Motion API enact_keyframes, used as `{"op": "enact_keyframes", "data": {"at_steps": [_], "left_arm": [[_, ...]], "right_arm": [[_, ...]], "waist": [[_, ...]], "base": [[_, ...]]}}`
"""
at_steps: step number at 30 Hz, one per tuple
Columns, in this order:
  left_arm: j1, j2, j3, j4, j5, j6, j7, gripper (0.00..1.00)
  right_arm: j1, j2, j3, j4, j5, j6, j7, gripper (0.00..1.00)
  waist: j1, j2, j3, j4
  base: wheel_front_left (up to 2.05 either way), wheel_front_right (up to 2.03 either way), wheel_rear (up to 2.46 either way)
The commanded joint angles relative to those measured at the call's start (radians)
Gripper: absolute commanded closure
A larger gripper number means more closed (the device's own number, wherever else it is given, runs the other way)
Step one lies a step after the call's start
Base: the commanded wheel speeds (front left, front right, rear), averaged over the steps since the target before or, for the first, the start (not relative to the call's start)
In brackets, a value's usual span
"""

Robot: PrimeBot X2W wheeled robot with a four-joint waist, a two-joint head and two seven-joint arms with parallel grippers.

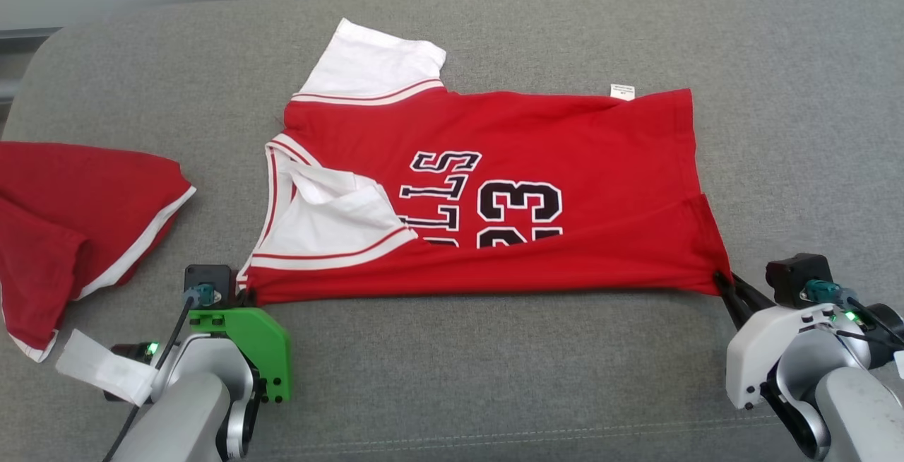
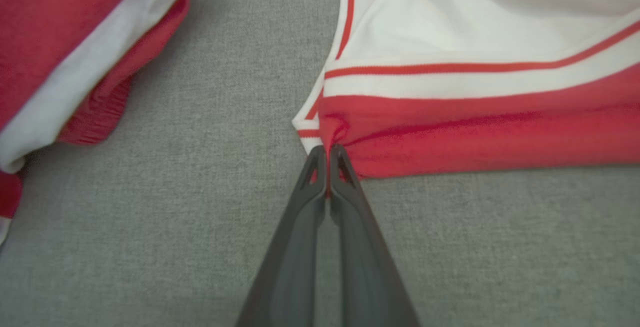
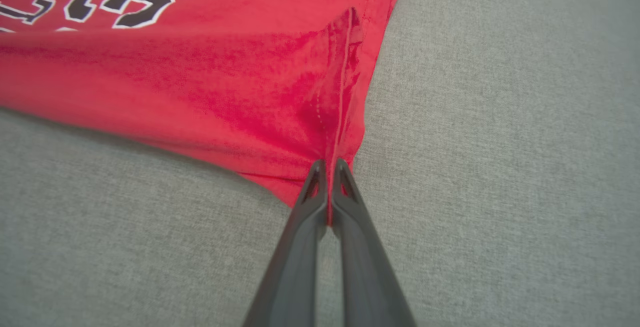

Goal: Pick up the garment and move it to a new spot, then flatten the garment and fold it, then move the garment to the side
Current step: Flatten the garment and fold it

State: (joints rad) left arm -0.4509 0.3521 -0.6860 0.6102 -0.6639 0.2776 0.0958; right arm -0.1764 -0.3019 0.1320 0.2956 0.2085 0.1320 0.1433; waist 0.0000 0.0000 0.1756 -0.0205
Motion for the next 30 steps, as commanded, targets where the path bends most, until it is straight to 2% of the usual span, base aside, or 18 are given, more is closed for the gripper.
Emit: {"op": "enact_keyframes", "data": {"at_steps": [1,6,12,21,26,27,28,30], "left_arm": [[0.026,0.016,0.002,-0.008,-0.004,0.013,0.005,1.00],[0.101,0.029,-0.005,-0.092,-0.010,0.045,0.014,1.00],[0.202,0.030,-0.017,-0.202,-0.028,0.083,0.022,1.00],[0.326,0.053,-0.031,-0.347,-0.040,0.143,0.033,1.00],[0.362,0.066,-0.034,-0.376,-0.045,0.148,0.025,1.00],[0.364,0.069,-0.036,-0.375,-0.040,0.142,0.017,0.45],[0.366,0.069,-0.036,-0.370,-0.041,0.138,0.013,0.00],[0.366,0.069,-0.033,-0.357,-0.040,0.128,-0.007,0.00]], "right_arm": [[0.015,-0.023,-0.001,-0.001,0.013,-0.003,-0.003,1.00],[0.024,-0.081,0.054,0.015,0.055,-0.002,0.010,1.00],[0.039,-0.103,0.127,0.050,0.124,-0.002,0.020,1.00],[0.072,-0.145,0.099,0.069,0.112,-0.002,0.017,1.00],[0.084,-0.133,0.087,0.070,0.125,-0.002,0.037,1.00],[0.090,-0.127,0.090,0.069,0.129,-0.002,0.049,0.65],[0.096,-0.122,0.093,0.068,0.136,-0.002,0.060,0.00],[0.103,-0.113,0.100,0.059,0.151,-0.002,0.078,0.00]], "waist": [[0.0000,0.0000,-0.010,0.000],[0.0000,0.0000,-0.029,-0.003],[0.0000,0.0000,-0.052,0.015],[0.0000,0.0000,-0.088,0.036],[0.0000,0.0000,-0.102,0.039],[0.0000,0.0000,-0.105,0.039],[0.0000,0.0000,-0.108,0.039],[0.0000,0.0000,-0.112,0.038]], "base": [[0.00,0.00,0.00],[0.00,0.00,0.00],[0.00,0.00,0.00],[0.00,0.00,0.00],[0.00,0.00,0.00],[0.00,0.00,0.00],[0.00,0.00,0.00],[0.00,0.00,0.00]]}}
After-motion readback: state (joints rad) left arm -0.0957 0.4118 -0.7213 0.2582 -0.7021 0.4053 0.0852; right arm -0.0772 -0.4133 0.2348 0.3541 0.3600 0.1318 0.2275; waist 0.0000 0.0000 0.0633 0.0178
